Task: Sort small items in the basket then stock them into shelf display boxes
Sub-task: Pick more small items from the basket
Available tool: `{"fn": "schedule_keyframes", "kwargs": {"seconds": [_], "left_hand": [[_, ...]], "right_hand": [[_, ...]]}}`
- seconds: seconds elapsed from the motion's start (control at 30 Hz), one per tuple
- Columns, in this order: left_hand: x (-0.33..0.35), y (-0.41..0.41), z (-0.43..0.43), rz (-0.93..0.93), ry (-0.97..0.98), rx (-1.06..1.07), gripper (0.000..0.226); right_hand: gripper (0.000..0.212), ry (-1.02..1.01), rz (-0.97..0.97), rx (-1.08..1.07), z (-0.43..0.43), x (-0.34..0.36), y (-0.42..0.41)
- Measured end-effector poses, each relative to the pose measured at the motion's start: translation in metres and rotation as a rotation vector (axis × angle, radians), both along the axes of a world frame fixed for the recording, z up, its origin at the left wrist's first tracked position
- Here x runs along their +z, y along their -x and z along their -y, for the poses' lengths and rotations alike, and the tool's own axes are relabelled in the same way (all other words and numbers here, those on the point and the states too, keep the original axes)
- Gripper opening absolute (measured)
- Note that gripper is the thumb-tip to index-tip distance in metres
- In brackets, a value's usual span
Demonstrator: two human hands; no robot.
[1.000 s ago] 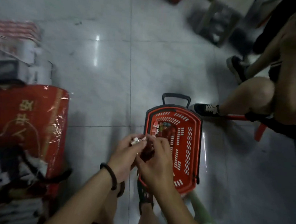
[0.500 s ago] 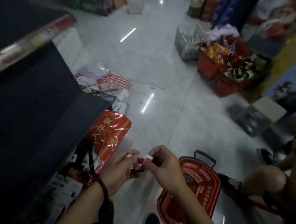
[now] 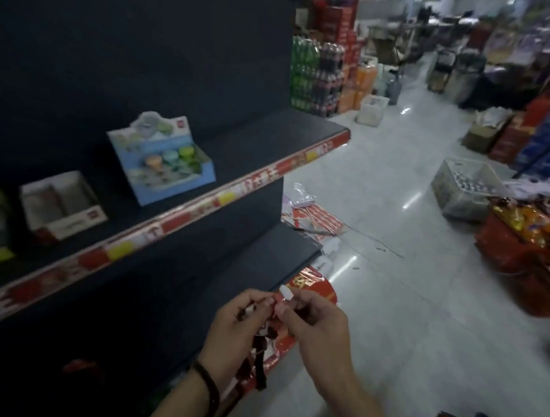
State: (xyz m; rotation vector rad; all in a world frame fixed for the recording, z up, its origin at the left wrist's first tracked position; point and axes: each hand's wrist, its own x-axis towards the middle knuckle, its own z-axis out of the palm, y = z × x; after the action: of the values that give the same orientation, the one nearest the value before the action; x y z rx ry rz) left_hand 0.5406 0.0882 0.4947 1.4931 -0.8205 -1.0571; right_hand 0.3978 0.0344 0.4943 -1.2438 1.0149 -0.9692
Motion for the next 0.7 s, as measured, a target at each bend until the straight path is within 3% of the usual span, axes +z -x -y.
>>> {"fn": "schedule_keyframes", "kwargs": {"seconds": [0.13,0.33,0.5,0.7], "left_hand": [[0.030,-0.079,-0.034,0.064,0.089,0.085,0.015],[0.072,-0.173,-0.069,0.129,0.141,0.111,0.024],[0.096,-0.214,-0.079,-0.063,0.168,0.197,0.042],[0.117,-0.235,-0.077,0.016,0.182,0.320,0.030]], "right_hand": [[0.020,0.182,-0.044,0.165,-0.013,0.038,-0.081],[0.019,0.292,0.001,0.324,-0.027,0.079,-0.166],[0.025,0.439,0.045,0.407,-0.016,0.096,-0.219],[0.028,0.680,-0.031,0.591,0.019,0.104,-0.265]]}}
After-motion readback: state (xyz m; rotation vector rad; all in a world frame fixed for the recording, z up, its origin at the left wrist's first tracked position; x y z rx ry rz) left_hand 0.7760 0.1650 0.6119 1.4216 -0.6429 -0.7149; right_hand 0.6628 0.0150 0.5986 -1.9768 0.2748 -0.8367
